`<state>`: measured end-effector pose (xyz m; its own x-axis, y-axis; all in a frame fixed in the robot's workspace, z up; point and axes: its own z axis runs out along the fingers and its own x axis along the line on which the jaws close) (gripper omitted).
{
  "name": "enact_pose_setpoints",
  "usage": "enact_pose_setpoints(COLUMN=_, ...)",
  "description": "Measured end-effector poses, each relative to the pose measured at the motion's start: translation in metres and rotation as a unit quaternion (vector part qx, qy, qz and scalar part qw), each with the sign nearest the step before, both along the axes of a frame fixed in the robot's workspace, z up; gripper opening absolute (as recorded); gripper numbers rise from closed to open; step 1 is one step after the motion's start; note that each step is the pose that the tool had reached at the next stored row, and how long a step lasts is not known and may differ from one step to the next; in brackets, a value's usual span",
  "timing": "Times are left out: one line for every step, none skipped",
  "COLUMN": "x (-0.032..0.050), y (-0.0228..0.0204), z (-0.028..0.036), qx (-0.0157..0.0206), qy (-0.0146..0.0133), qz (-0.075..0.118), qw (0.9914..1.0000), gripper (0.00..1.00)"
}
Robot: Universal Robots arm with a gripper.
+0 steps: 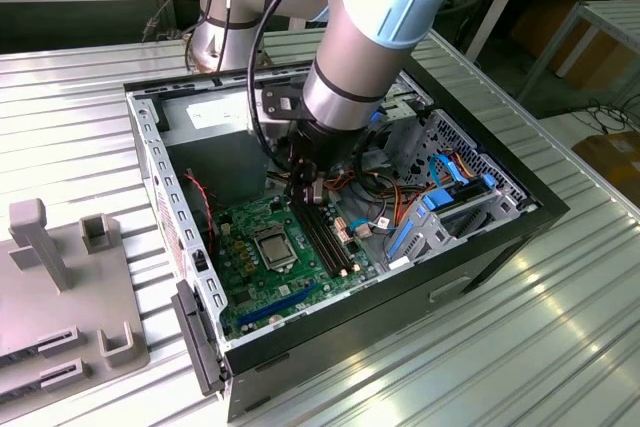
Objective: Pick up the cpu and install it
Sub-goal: 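Install the first cpu locking lever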
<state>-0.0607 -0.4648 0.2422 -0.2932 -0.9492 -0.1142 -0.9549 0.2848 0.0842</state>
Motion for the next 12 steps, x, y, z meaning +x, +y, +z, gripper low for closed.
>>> enact_pose_setpoints(x=0.0000, y=-0.0006, z=0.0000, qx=-0.0001, qy=0.0000, qz=0.000, qw=1.00000, gripper=0.11)
enact_pose_setpoints(x=0.0000, y=-0.0012, z=0.0000, qx=-0.0001, qy=0.0000, qz=0.001, qw=1.00000, gripper=0.11)
enact_pose_setpoints(x=0.0000, y=-0.0014, z=0.0000, qx=0.0000, qy=0.0000, qz=0.003, qw=1.00000, gripper=0.11)
enact_pose_setpoints(x=0.0000, y=-0.0018, z=0.0000, qx=-0.0002, qy=0.0000, qz=0.005, qw=0.99999, gripper=0.11)
enact_pose_setpoints(x=0.0000, y=-0.0025, z=0.0000, qx=-0.0002, qy=0.0000, qz=0.006, qw=0.99998, gripper=0.11)
enact_pose_setpoints(x=0.0000, y=-0.0029, z=0.0000, qx=-0.0002, qy=0.0000, qz=0.006, qw=0.99998, gripper=0.11)
enact_pose_setpoints(x=0.0000, y=-0.0034, z=0.0000, qx=-0.0002, qy=0.0000, qz=0.007, qw=0.99997, gripper=0.11)
enact_pose_setpoints(x=-0.0001, y=-0.0035, z=0.0000, qx=-0.0002, qy=0.0000, qz=0.009, qw=0.99996, gripper=0.11)
enact_pose_setpoints(x=0.0000, y=-0.0037, z=0.0000, qx=-0.0005, qy=0.0000, qz=0.015, qw=0.99988, gripper=0.11)
enact_pose_setpoints(x=0.0000, y=-0.0039, z=0.0000, qx=-0.0007, qy=0.0000, qz=0.019, qw=0.99982, gripper=0.11)
enact_pose_setpoints(x=-0.0001, y=-0.0040, z=0.0000, qx=-0.0008, qy=0.0000, qz=0.022, qw=0.99975, gripper=0.11)
enact_pose_setpoints(x=-0.0001, y=-0.0042, z=0.0001, qx=-0.0008, qy=0.0000, qz=0.029, qw=0.99958, gripper=0.11)
